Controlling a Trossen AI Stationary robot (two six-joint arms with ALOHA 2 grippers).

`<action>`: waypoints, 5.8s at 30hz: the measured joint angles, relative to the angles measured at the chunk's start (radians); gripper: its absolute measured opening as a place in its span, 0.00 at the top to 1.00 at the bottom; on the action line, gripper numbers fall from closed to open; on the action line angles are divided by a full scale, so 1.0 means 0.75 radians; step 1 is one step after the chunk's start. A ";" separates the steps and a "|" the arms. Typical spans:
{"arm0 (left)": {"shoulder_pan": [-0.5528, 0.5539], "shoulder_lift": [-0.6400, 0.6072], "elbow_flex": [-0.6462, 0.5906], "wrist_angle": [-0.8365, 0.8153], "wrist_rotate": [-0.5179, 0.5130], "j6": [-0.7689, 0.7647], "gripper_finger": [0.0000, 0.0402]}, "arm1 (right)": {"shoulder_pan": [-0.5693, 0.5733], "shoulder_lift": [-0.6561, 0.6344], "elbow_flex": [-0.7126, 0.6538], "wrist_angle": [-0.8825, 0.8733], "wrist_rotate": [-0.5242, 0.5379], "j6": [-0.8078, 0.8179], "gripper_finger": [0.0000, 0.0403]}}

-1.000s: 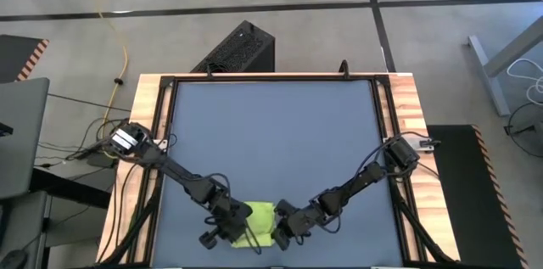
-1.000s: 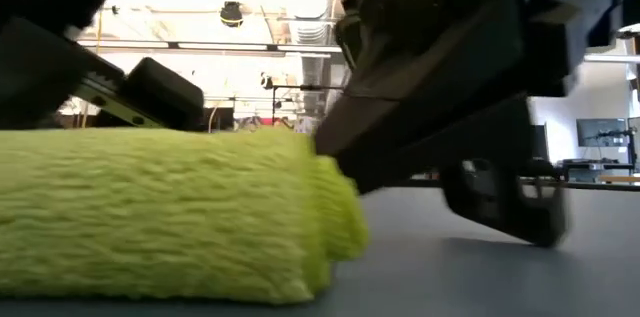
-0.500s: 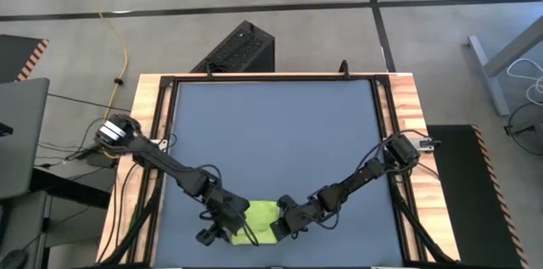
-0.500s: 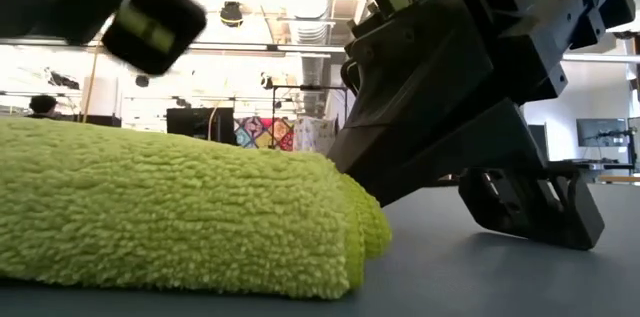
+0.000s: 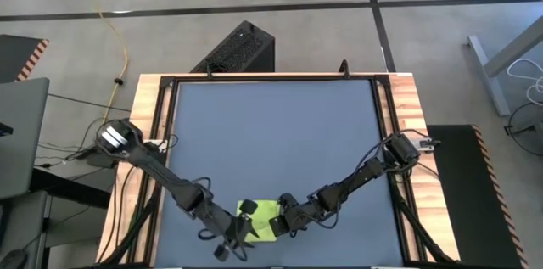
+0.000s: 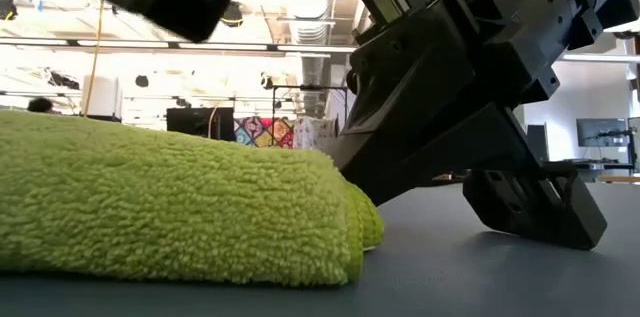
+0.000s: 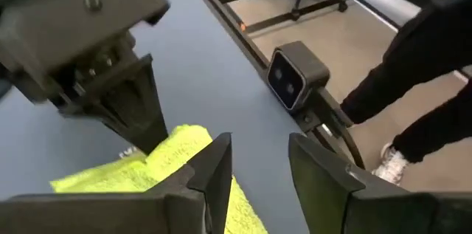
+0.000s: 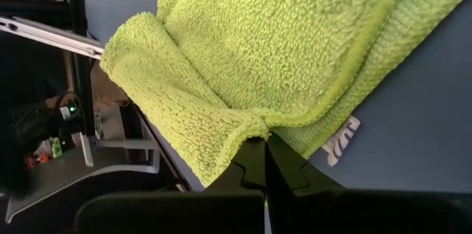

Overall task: Roll towel
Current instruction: Roll the green towel

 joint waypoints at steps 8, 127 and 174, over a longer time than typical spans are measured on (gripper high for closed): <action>0.012 0.093 0.001 -0.010 -0.053 -0.167 0.84 | -0.001 0.000 0.000 -0.001 0.009 0.007 0.97; 0.279 -0.069 -0.522 0.255 0.180 -0.572 1.00 | -0.305 -0.126 0.007 -0.138 -0.486 -0.991 0.95; 0.130 -0.084 0.045 -0.679 -0.161 0.021 0.44 | -0.404 -0.125 0.007 -0.203 -0.553 -1.076 0.95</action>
